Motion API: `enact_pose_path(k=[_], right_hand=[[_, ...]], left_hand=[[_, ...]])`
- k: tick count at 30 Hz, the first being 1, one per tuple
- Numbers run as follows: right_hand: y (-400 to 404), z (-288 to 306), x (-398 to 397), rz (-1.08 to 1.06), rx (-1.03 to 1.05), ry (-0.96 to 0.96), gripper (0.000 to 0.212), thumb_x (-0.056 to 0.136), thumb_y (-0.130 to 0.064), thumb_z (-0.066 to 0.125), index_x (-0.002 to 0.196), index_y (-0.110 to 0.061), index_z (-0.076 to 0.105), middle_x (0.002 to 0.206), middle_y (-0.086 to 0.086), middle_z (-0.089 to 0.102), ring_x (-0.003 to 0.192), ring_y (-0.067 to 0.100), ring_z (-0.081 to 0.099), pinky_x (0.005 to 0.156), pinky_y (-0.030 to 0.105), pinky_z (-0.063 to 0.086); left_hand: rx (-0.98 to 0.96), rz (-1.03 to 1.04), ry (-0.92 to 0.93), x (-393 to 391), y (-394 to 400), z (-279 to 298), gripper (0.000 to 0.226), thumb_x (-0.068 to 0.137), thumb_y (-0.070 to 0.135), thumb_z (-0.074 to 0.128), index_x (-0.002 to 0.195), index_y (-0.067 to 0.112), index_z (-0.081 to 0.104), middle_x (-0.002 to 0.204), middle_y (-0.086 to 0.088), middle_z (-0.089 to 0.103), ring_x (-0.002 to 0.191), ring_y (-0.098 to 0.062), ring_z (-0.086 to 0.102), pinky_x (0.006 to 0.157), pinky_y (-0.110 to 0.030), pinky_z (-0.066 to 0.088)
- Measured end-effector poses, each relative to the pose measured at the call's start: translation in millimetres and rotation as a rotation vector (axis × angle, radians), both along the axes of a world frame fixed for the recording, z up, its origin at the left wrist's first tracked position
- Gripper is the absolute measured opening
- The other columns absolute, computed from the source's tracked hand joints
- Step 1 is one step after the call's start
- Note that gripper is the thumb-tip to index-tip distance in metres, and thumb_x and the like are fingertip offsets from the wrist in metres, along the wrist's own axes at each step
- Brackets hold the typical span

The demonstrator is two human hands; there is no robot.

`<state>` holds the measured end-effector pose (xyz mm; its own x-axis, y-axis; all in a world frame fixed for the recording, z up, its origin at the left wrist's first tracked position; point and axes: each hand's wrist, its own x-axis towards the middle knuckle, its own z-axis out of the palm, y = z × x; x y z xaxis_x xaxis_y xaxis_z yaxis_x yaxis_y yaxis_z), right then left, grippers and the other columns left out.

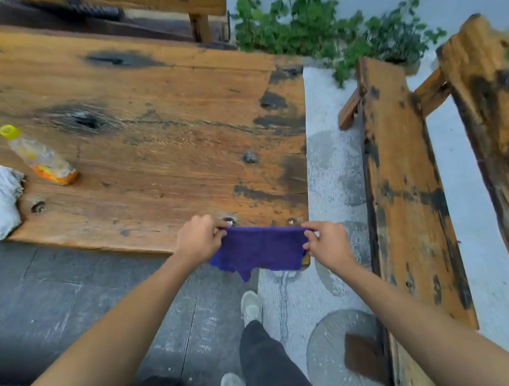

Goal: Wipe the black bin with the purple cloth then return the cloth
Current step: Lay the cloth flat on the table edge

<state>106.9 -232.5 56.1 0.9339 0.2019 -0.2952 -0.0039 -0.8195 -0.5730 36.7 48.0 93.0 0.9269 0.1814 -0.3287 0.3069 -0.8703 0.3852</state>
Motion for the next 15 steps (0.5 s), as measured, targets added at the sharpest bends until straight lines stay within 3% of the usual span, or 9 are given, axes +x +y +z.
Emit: enact_pose_path(k=[2, 4, 8, 11, 15], right_hand=[[8, -16, 21, -0.026, -0.011, 0.041, 0.027, 0.097, -0.011, 0.057, 0.113, -0.02, 0.077, 0.073, 0.004, 0.077, 0.067, 0.019, 0.075, 0.076, 0.041, 0.062], [16, -31, 41, -0.065, 0.0, 0.087, 0.028, 0.097, -0.011, 0.055, 0.115, -0.02, 0.076, 0.071, 0.003, 0.077, 0.064, 0.015, 0.075, 0.076, 0.041, 0.062], [32, -61, 71, -0.116, 0.035, 0.176, 0.027, 0.099, -0.009, 0.054, 0.119, -0.012, 0.072, 0.083, 0.006, 0.076, 0.063, 0.015, 0.076, 0.073, 0.044, 0.064], [41, -76, 87, -0.076, -0.034, 0.208, 0.026, 0.099, -0.013, 0.055, 0.118, -0.018, 0.072, 0.093, 0.01, 0.077, 0.08, 0.026, 0.077, 0.085, 0.048, 0.06], [54, -79, 100, -0.113, -0.145, 0.164, 0.028, 0.098, -0.016, 0.054, 0.119, -0.023, 0.07, 0.11, 0.01, 0.075, 0.103, 0.033, 0.07, 0.094, 0.042, 0.055]], left_hand=[[-0.014, 0.007, 0.031, 25, 7, -11, 0.025, 0.097, 0.026, 0.063, 0.116, 0.034, 0.077, 0.116, -0.006, 0.078, 0.109, -0.035, 0.07, 0.09, -0.044, 0.056], [-0.022, 0.017, 0.052, 49, 14, -22, 0.026, 0.096, 0.026, 0.064, 0.116, 0.036, 0.077, 0.116, -0.004, 0.078, 0.111, -0.033, 0.07, 0.091, -0.044, 0.057], [-0.016, 0.029, 0.096, 82, 27, -52, 0.025, 0.095, 0.025, 0.065, 0.115, 0.034, 0.078, 0.113, -0.004, 0.078, 0.113, -0.032, 0.069, 0.088, -0.04, 0.057], [-0.02, 0.049, 0.115, 97, 34, -74, 0.024, 0.095, 0.023, 0.067, 0.115, 0.031, 0.078, 0.112, -0.006, 0.079, 0.112, -0.034, 0.069, 0.087, -0.04, 0.056], [-0.026, 0.126, 0.138, 106, 35, -96, 0.025, 0.096, 0.02, 0.064, 0.116, 0.026, 0.078, 0.112, -0.01, 0.078, 0.113, -0.036, 0.068, 0.089, -0.044, 0.055]])
